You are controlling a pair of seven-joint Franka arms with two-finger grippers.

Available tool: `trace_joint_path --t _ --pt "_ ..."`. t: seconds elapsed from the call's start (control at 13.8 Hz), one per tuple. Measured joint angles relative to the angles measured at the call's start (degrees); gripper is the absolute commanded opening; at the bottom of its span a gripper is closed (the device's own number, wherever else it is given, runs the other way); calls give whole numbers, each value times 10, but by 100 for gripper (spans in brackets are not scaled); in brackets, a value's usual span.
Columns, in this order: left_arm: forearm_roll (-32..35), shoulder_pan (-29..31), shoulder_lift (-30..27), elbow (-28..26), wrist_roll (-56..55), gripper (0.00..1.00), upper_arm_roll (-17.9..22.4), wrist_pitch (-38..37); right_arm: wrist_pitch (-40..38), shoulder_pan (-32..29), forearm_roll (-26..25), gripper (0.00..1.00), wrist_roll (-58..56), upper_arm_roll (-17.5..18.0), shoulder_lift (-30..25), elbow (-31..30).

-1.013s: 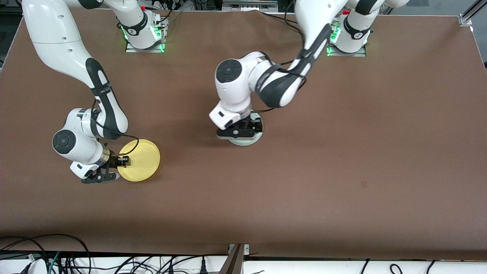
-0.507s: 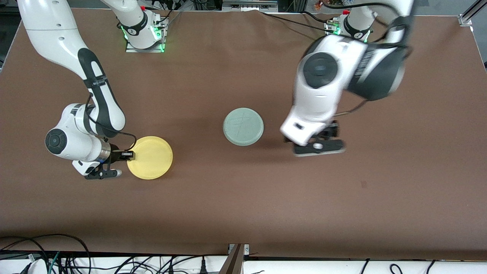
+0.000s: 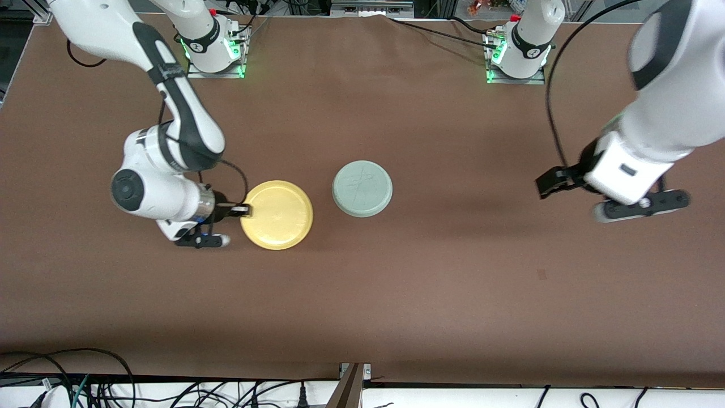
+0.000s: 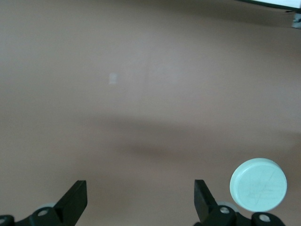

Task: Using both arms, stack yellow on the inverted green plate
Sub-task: 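Carry the yellow plate with the right gripper onto the green plate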

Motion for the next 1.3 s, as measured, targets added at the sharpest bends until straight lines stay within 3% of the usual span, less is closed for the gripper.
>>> trace_joint_path --t 0.29,0.51,0.87,1.3 --pt "0 43 -96 -123 107 100 2 0 95 4 0 0 116 92 -1 -65" --pt "12 44 -120 -167 164 100 7 32 209 12 0 0 195 155 -1 -134" --pt "15 53 -119 -196 190 100 10 64 282 72 0 0 262 164 -1 -167" --pt "15 55 -119 -199 190 100 9 62 297 76 -4 0 264 153 -2 -182"
